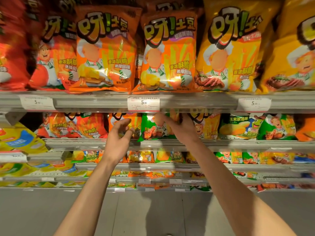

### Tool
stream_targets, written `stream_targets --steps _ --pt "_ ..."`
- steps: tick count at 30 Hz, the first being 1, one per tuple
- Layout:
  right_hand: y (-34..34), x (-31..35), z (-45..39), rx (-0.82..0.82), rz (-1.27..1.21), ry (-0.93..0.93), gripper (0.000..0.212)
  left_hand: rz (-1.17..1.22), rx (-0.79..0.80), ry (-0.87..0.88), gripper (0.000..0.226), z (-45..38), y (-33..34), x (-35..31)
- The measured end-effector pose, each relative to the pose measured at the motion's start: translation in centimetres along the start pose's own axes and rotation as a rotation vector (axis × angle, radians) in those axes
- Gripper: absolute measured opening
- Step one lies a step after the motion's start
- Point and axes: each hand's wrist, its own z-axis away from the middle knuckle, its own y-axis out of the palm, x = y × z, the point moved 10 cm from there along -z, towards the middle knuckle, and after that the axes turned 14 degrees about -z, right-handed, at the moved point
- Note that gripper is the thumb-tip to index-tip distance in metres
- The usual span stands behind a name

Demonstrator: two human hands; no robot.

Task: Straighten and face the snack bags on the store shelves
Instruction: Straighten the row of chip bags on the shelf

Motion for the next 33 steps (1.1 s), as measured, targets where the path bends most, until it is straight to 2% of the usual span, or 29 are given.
stream_targets --steps 2,5,12,16,19,23,28,33 --pt "0.1 -0.4 0.7 0.021 -0.001 0.055 0.027 -0.001 0.01 -0.005 0.032 0.1 0.0 -0.2" --pt "0.1 0.0 1.9 0.05 -0.048 0.075 0.021 -0.008 0.022 -0.004 0.034 0.3 0.0 -0.4" --pt "-0.6 0.7 5.4 0.088 -0.056 0.028 0.037 0.041 0.033 -0.003 0.033 2.2 0.1 -0.7" --pt "-1.8 -0.7 8.0 0.106 -0.024 0.079 0.057 0.064 0.034 0.002 0.03 4.3 -0.1 -0.3" --pt "-4.1 -2.4 10.2 0.064 -0.018 0.129 0.057 0.067 0.027 -0.006 0.03 6.2 -0.1 0.3" --pt "-7.8 -3.1 13.4 0.007 -0.004 0.125 0.035 0.09 0.021 -0.026 0.029 8.6 1.1 0.5" --pt "-13.1 -2.2 16.8 -0.061 -0.057 0.075 0.054 0.148 0.058 -0.054 0.028 11.7 4.2 -0.8" --pt "-20.9 -2.8 18.6 -0.181 -0.143 0.07 0.046 0.201 0.099 -0.059 0.024 14.6 9.5 -3.9"
